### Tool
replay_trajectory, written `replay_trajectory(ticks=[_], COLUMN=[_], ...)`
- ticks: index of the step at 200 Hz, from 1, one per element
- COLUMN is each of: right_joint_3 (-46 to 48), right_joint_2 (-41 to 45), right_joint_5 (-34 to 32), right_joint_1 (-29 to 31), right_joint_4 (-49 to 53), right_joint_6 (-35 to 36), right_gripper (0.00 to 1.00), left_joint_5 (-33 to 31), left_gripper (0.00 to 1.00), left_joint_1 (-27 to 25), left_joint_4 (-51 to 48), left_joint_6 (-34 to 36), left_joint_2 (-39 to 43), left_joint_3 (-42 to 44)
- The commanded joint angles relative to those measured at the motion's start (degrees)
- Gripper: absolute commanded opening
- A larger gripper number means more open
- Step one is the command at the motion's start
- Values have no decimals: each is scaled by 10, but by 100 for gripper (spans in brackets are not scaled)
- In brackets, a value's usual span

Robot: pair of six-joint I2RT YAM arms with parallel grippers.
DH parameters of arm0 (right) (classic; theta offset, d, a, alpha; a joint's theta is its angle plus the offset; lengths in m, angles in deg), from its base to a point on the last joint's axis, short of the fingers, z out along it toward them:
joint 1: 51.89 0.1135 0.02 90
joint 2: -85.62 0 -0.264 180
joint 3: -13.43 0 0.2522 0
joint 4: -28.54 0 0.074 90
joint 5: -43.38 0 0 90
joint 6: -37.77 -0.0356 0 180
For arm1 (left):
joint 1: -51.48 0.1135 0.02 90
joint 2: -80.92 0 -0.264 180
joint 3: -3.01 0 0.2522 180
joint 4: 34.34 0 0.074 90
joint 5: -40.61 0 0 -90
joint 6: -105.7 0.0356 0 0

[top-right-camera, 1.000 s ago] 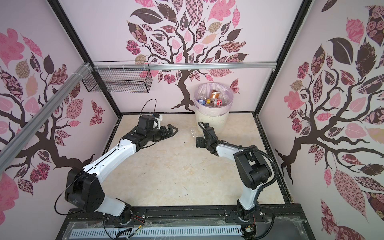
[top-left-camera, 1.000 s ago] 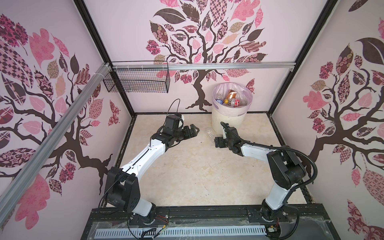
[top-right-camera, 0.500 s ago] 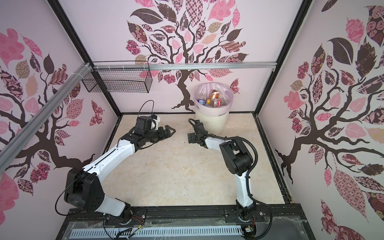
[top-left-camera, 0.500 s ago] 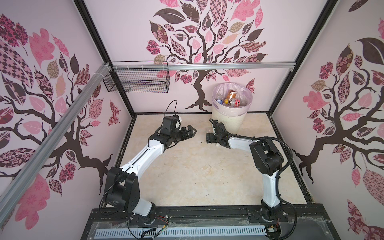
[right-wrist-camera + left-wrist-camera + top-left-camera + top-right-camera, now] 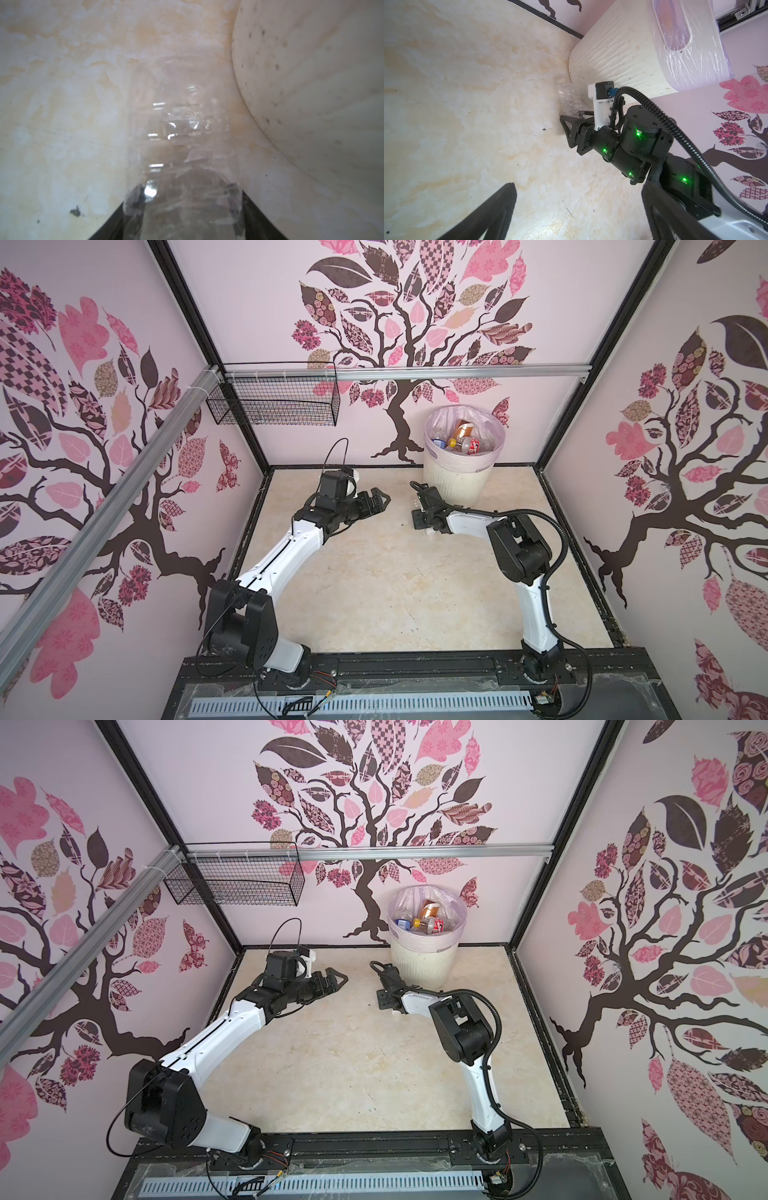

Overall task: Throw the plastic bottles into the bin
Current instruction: 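Lower the right gripper onto the crushed white-capped bottle and close, then lift the crushed bottle over the bin with the right gripper and release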

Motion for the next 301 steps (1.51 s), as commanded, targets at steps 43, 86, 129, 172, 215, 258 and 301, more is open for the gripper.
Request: replay_trajectory(ticks=[43, 86, 129, 172, 215, 258, 301], right_joint_3=[-8, -25, -140, -321, -434, -513, -606], right_joint_2=[76, 195, 261, 260, 267, 198, 19], right_joint_5=[13, 23, -5, -72, -130, -92, -72], right_joint_1=[11, 11, 11, 7, -18, -96, -136], right_joint_4=[42, 66, 109, 121, 67, 95, 198], right_joint_6=[8, 14, 49, 112, 167, 128, 102], right_gripper=[52, 51, 51, 51, 51, 51, 71], left_joint_5=[-6, 4, 7, 2, -14, -29, -33], left_gripper=[98, 98, 98, 98, 98, 98, 98], left_joint_1=[2, 2, -1, -40, -65, -65, -65], left_joint_4=[12, 16, 29, 42, 33, 27, 29], left_joint_6=[10, 18, 23, 49, 76, 82, 75], left_joint_2=[29, 37, 36, 18, 19, 19, 11], left_joint_3=[17, -27, -108, -161, -157, -149, -143])
